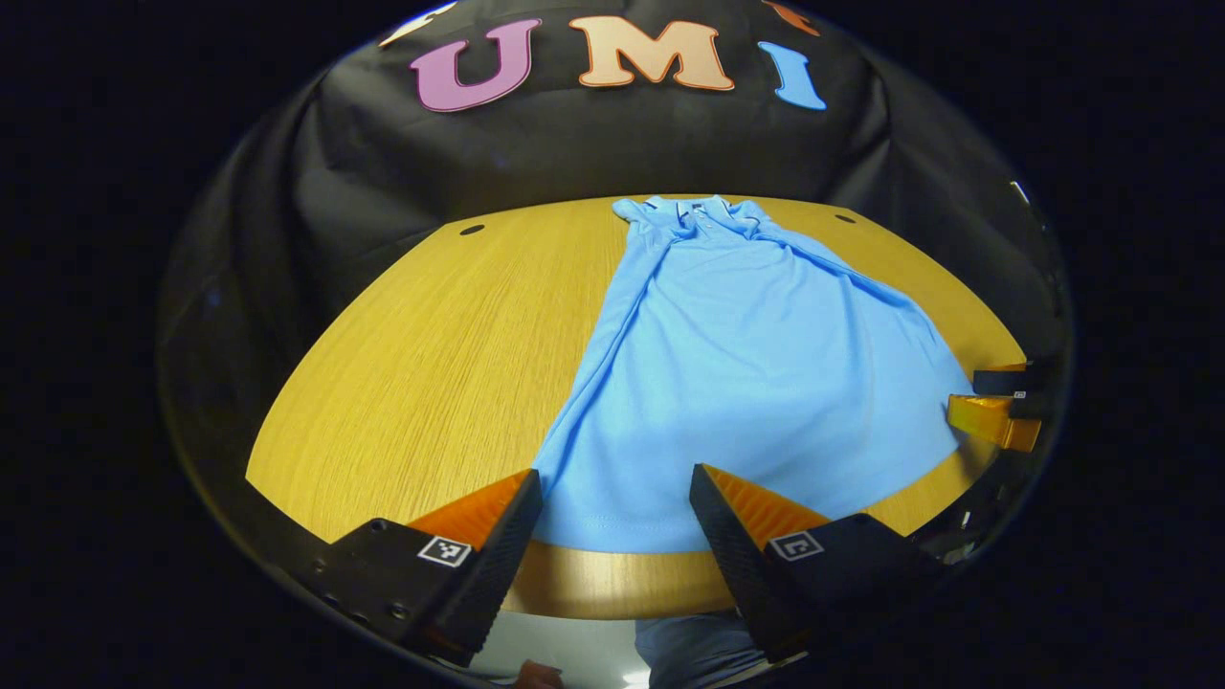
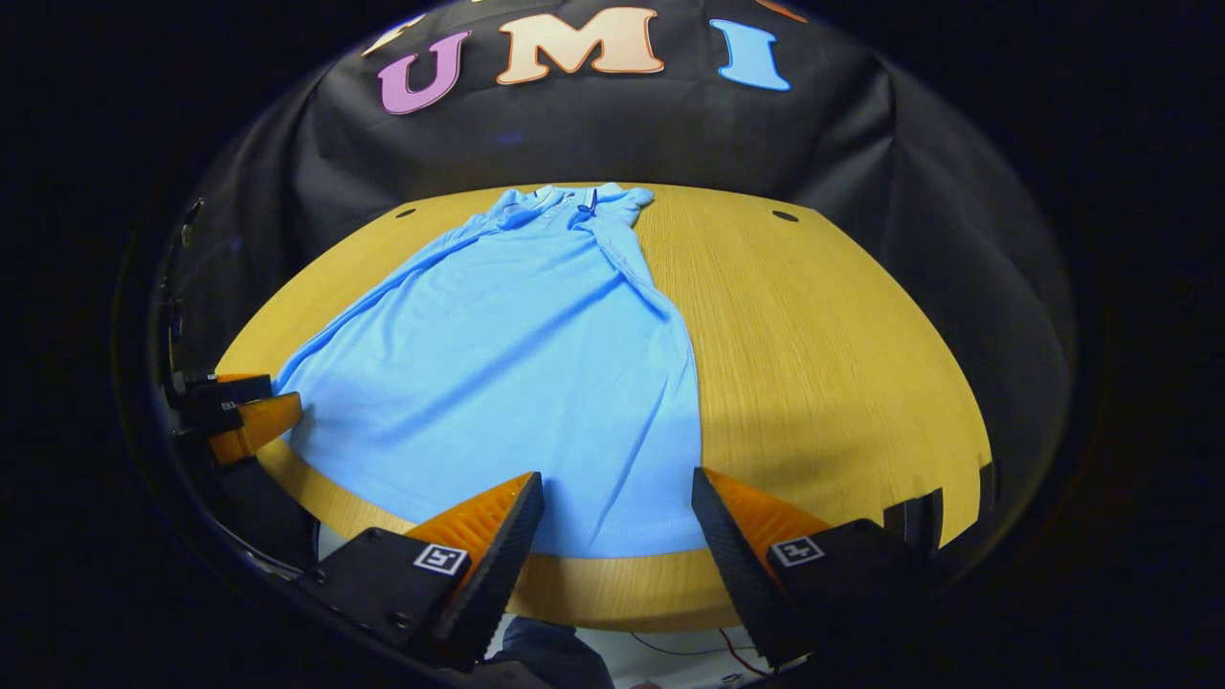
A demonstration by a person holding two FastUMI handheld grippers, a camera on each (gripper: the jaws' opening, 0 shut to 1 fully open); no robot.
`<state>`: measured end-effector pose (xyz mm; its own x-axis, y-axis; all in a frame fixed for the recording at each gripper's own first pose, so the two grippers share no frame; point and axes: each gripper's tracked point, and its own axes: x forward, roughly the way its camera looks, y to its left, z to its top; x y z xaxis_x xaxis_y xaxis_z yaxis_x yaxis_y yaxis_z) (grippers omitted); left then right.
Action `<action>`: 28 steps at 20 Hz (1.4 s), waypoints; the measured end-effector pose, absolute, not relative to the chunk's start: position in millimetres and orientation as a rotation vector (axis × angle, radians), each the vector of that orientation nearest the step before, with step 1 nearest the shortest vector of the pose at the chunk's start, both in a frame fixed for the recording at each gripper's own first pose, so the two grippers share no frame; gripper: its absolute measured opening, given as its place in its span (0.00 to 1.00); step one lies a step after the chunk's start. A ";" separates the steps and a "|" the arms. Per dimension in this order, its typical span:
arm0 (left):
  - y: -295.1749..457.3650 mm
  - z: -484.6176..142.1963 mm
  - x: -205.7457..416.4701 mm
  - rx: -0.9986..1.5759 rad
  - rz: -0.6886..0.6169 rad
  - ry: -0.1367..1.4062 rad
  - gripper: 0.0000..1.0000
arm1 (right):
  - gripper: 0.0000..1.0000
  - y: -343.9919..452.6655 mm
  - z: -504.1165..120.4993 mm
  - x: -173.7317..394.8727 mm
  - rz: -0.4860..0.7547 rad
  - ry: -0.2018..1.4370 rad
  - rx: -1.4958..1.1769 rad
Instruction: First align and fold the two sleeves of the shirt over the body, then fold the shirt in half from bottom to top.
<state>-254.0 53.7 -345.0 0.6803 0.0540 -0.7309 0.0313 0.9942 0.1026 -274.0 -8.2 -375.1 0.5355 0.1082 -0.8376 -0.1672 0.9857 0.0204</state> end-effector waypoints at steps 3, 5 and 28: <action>46.9 -348.3 -253.8 0.069 0.000 0.834 0.96 | 0.98 -8.5 -376.4 -274.6 0.167 1.007 -0.053; 42.0 -350.0 -251.6 0.026 -0.013 0.839 0.94 | 0.94 -5.4 -376.3 -275.6 0.171 1.016 -0.045; -4.5 -310.4 -208.9 -0.202 -0.059 0.868 0.00 | 0.02 29.5 -330.7 -241.7 0.245 0.989 0.196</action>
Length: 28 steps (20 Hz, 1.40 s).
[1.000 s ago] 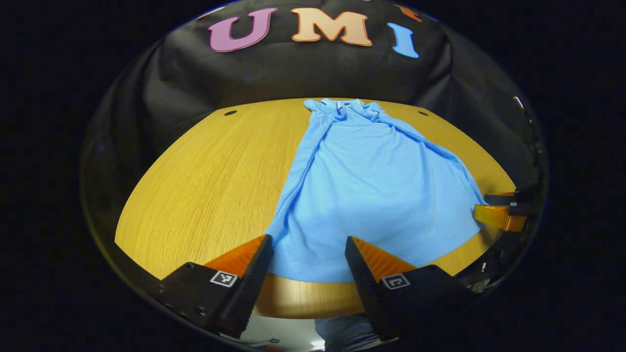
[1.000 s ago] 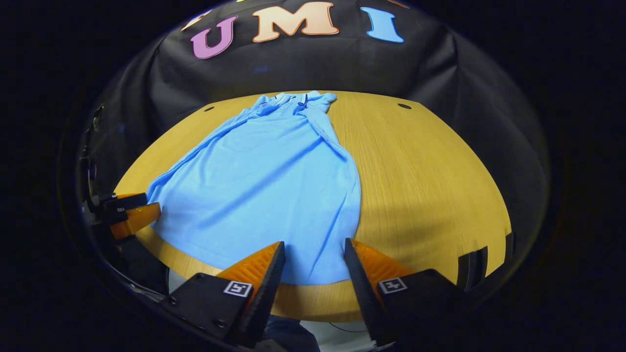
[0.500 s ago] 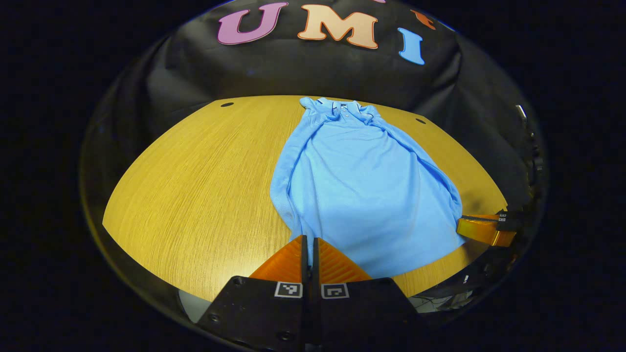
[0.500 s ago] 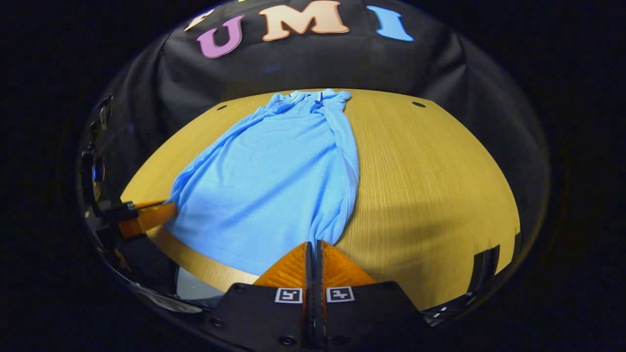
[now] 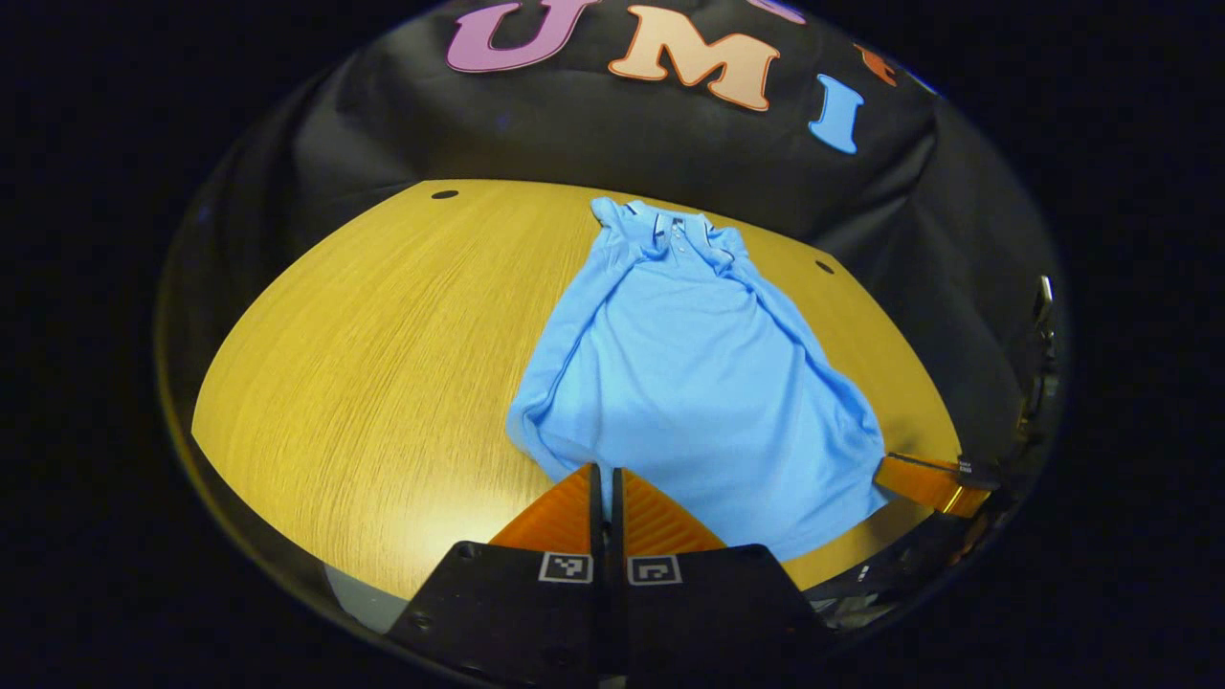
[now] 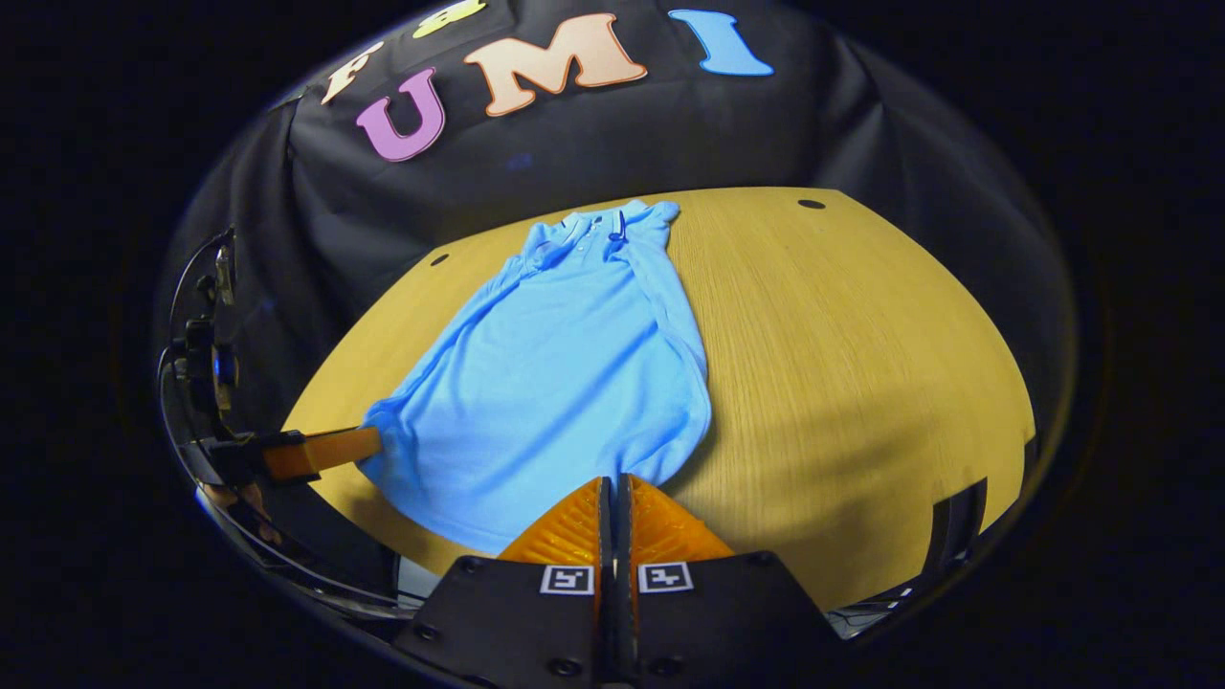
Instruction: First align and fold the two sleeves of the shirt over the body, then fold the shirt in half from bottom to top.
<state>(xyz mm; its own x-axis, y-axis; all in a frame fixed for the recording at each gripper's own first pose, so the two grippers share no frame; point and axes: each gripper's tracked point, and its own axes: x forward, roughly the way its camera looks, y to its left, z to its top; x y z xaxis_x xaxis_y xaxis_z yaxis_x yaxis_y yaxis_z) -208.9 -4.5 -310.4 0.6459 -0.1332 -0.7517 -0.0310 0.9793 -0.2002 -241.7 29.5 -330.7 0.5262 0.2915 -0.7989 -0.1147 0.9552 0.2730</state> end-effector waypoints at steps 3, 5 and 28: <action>0.3 -293.0 -185.7 -0.200 -0.075 0.842 0.00 | 0.03 33.2 -311.0 -212.4 0.237 0.940 0.238; 1.9 -283.0 -166.8 -0.203 -0.085 0.818 0.00 | 0.02 36.2 -297.5 -193.2 0.244 0.907 0.238; 19.0 -233.6 83.6 -0.263 -0.178 0.675 0.00 | 0.02 61.2 -253.1 73.2 0.158 0.686 0.321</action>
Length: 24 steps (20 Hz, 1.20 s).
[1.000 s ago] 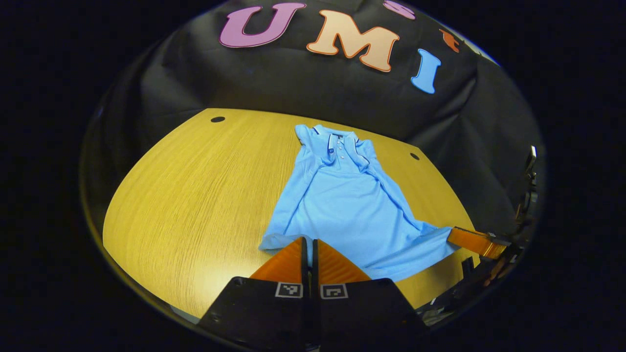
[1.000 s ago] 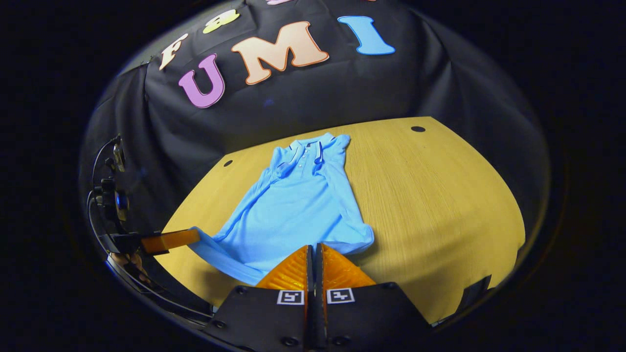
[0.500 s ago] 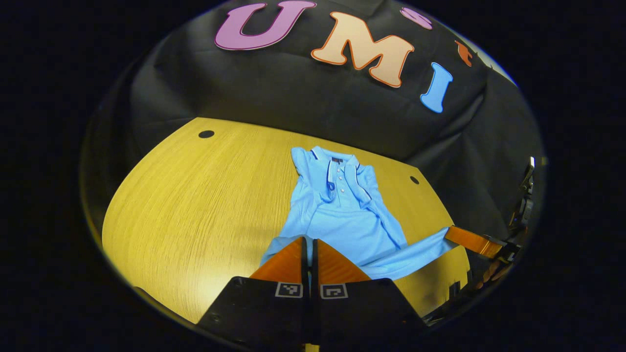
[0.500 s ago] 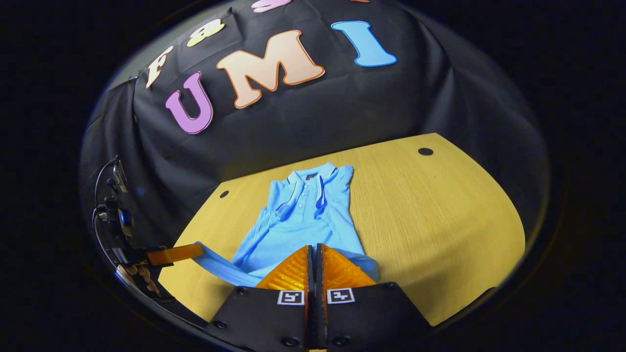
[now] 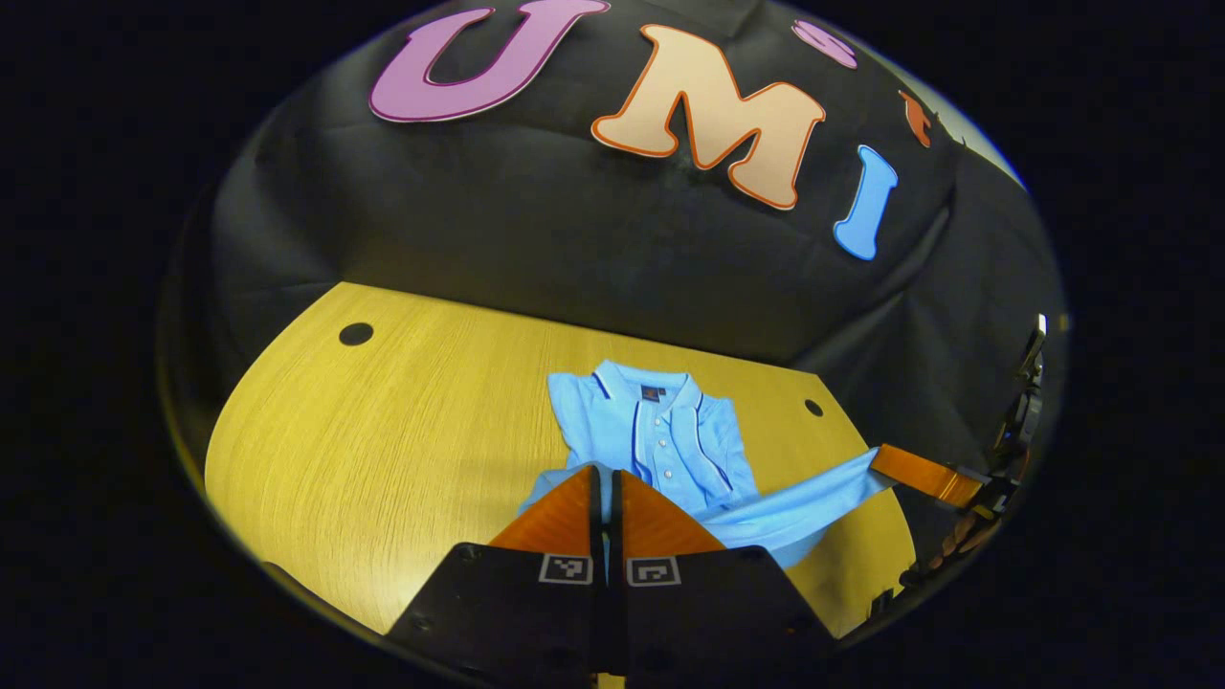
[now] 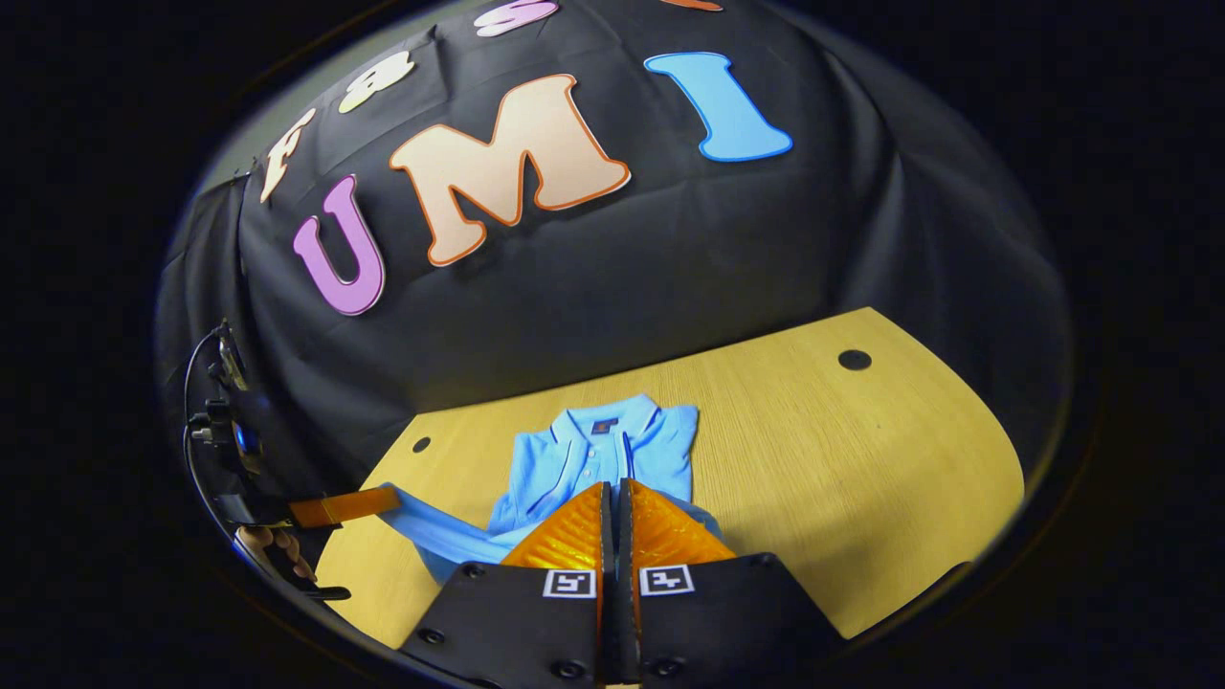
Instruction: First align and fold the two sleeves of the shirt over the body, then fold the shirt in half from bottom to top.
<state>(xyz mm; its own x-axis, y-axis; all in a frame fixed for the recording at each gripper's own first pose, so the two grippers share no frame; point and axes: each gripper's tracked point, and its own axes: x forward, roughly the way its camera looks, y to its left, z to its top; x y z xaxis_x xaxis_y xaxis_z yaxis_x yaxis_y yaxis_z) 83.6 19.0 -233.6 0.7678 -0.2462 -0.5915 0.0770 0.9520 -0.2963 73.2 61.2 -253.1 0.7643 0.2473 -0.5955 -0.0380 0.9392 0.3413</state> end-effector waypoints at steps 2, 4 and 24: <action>18.6 -233.9 111.0 -0.263 -0.186 0.657 0.00 | 0.02 64.2 -254.3 98.6 0.152 0.666 0.313; 19.3 -235.8 137.4 -0.258 -0.192 0.643 0.00 | 0.03 67.3 -258.4 124.1 0.142 0.650 0.310; 31.0 -357.7 251.7 -0.180 -0.177 0.730 0.25 | 0.29 56.6 -392.4 230.8 -0.059 0.721 0.172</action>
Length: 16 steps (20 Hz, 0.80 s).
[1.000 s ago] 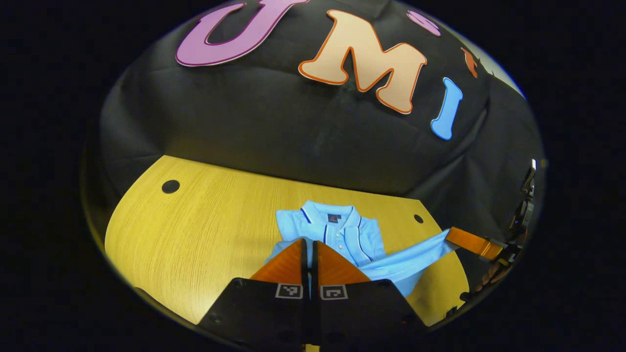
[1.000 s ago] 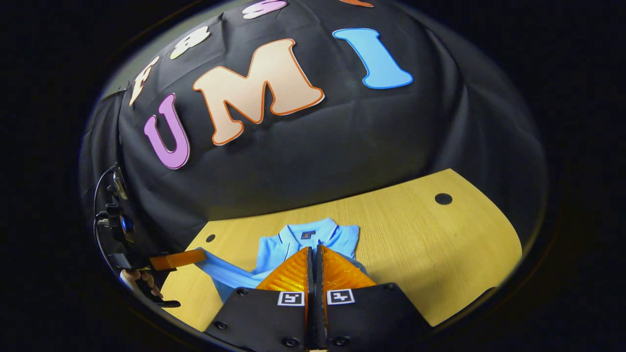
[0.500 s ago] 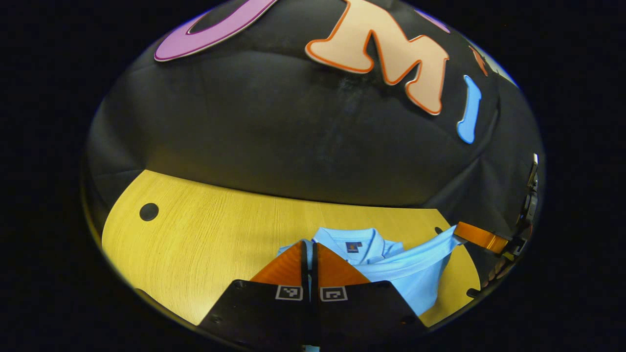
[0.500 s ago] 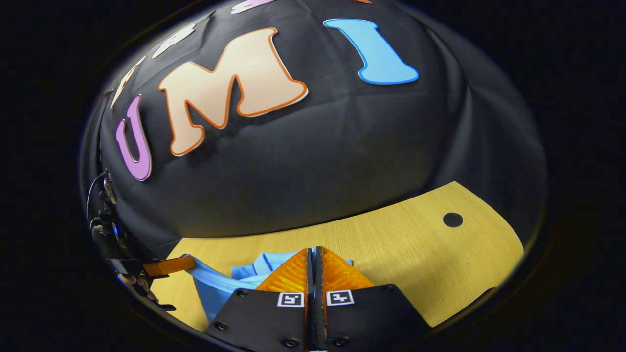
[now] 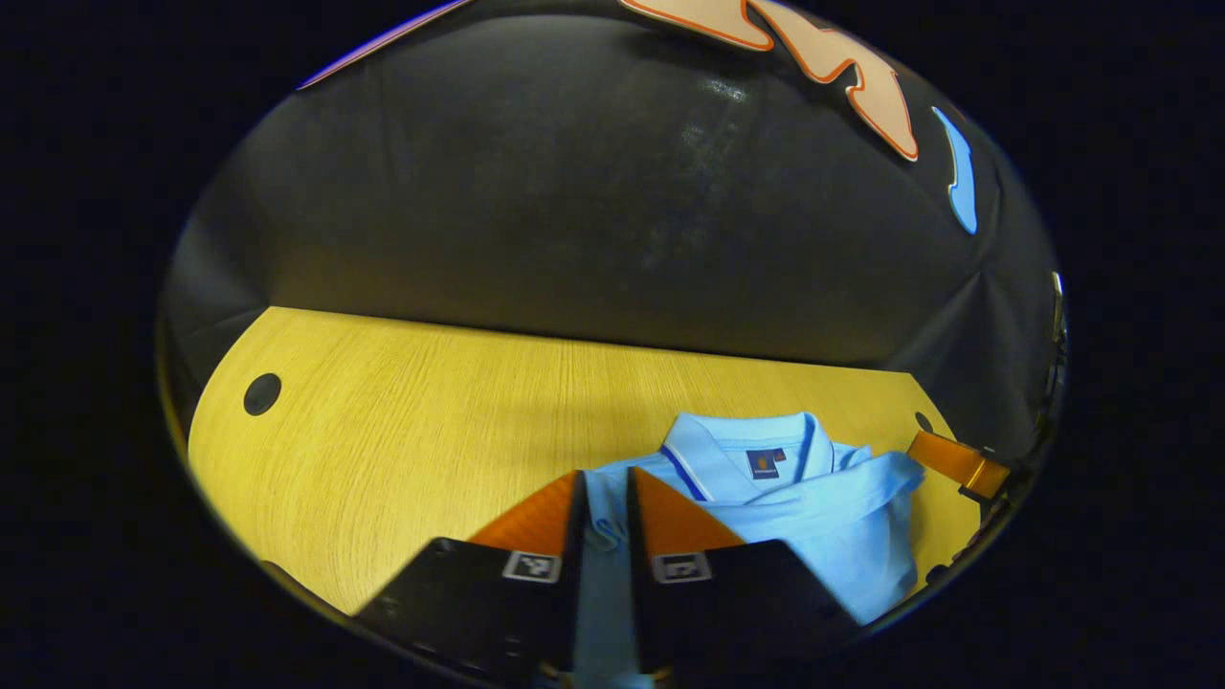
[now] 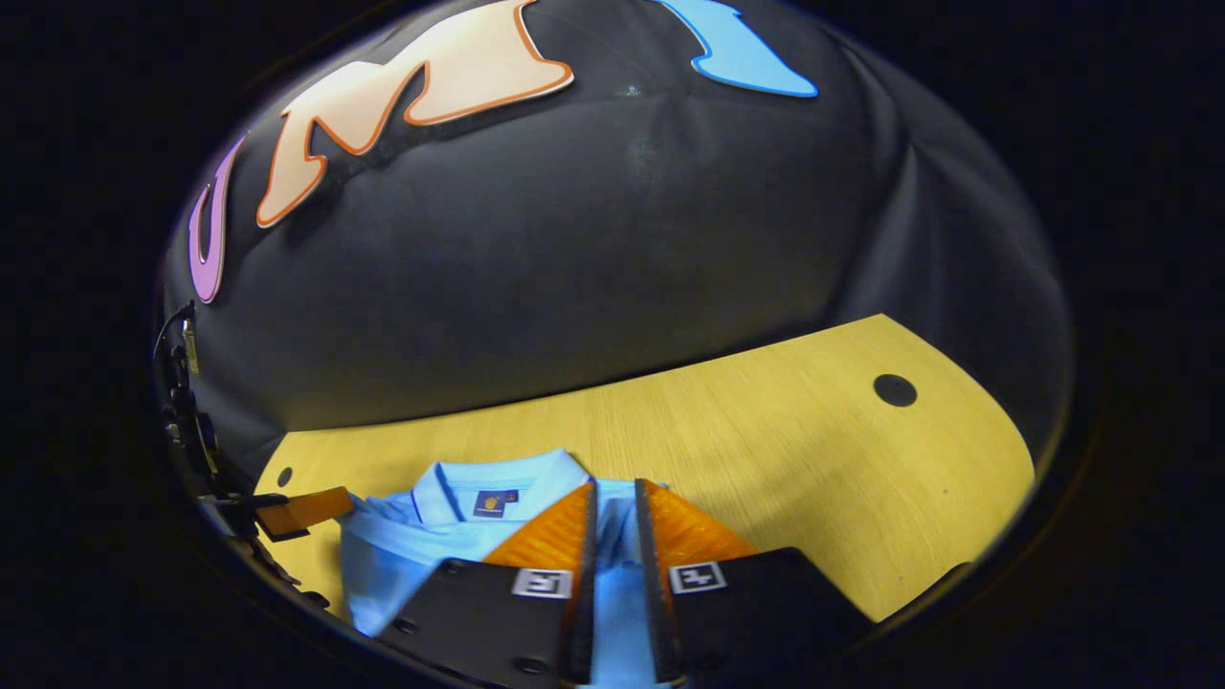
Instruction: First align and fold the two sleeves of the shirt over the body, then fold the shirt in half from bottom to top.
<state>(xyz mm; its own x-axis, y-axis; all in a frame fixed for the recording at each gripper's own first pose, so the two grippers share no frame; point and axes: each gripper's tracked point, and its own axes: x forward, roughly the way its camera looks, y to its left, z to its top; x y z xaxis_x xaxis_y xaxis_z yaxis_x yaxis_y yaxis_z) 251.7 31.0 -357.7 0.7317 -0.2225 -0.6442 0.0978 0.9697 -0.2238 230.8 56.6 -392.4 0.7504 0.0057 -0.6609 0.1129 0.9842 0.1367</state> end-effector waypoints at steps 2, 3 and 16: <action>26.0 -330.0 245.4 -0.186 -0.202 0.667 0.74 | 0.76 57.9 -364.3 228.2 -0.046 0.667 0.128; 29.5 -316.6 241.2 -0.162 -0.191 0.619 0.83 | 0.99 60.8 -349.8 221.6 -0.036 0.633 0.111; 36.7 -115.1 85.9 -0.024 -0.070 0.242 0.95 | 0.98 69.3 -144.5 65.3 0.092 0.302 0.001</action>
<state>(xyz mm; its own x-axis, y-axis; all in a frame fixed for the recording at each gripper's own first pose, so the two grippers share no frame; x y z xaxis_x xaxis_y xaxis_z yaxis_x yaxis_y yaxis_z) 85.9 36.7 -115.1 0.9686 -0.0718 -0.2381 0.0660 0.9973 -0.0325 65.3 69.3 -144.5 0.9504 0.0909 -0.2974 -0.0908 0.9958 0.0144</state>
